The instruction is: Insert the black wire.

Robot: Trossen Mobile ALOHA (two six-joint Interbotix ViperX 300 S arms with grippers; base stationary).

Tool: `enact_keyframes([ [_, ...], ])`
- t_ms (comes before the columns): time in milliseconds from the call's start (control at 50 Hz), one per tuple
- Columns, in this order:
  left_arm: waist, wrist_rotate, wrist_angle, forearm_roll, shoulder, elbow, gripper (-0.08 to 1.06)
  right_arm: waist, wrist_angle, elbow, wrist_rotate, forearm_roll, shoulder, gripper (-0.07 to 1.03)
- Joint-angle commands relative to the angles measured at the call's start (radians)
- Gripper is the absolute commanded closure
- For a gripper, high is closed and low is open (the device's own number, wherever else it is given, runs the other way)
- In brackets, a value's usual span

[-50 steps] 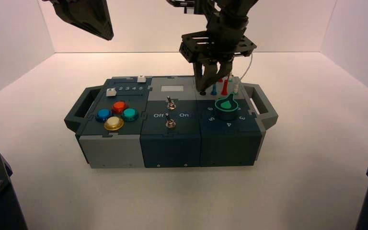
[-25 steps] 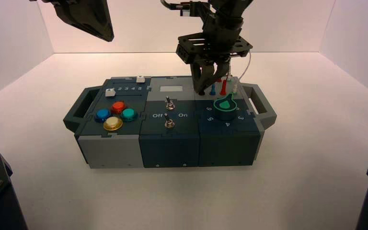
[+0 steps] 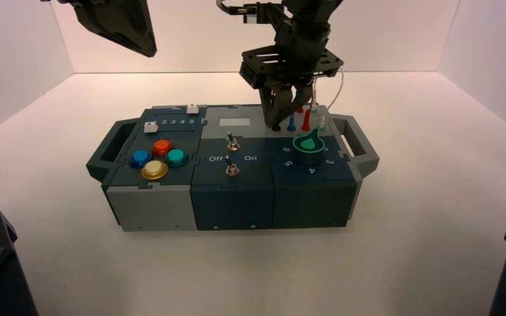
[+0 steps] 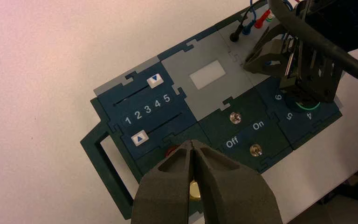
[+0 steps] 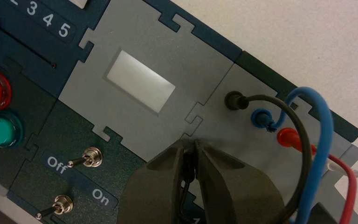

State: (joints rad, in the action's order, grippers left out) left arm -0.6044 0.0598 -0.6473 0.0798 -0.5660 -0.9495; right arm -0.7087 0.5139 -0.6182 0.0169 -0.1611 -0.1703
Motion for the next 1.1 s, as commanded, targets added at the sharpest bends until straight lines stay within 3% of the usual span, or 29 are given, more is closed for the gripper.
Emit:
enact_keyframes([
  [20, -0.002, -0.003, 0.009, -0.003, -0.011, 0.032, 1.01, -0.040, 0.015, 0.018, -0.003, 0.006, -0.009, 0.83],
  [140, -0.002, -0.005, 0.009, -0.003, -0.012, 0.028, 1.01, -0.040, 0.037, 0.031, -0.008, 0.011, 0.021, 0.76],
  [320, -0.002, -0.015, 0.009, -0.005, -0.020, 0.020, 1.01, -0.037, 0.055, 0.038, -0.011, 0.020, 0.055, 0.76],
  [360, -0.002, -0.018, 0.009, -0.006, -0.028, 0.015, 1.01, -0.020, 0.086, 0.041, -0.026, 0.061, 0.077, 0.76],
  [540, -0.002, -0.018, 0.000, -0.005, -0.052, 0.014, 1.01, 0.021, 0.153, 0.049, -0.038, 0.123, 0.112, 0.75],
  [780, -0.002, -0.015, -0.005, -0.006, -0.106, 0.000, 1.01, 0.029, 0.216, 0.069, -0.040, 0.124, 0.138, 0.64],
  [1100, -0.002, -0.011, -0.002, -0.006, -0.149, -0.066, 1.01, 0.021, 0.278, 0.063, -0.040, 0.118, 0.161, 0.64],
])
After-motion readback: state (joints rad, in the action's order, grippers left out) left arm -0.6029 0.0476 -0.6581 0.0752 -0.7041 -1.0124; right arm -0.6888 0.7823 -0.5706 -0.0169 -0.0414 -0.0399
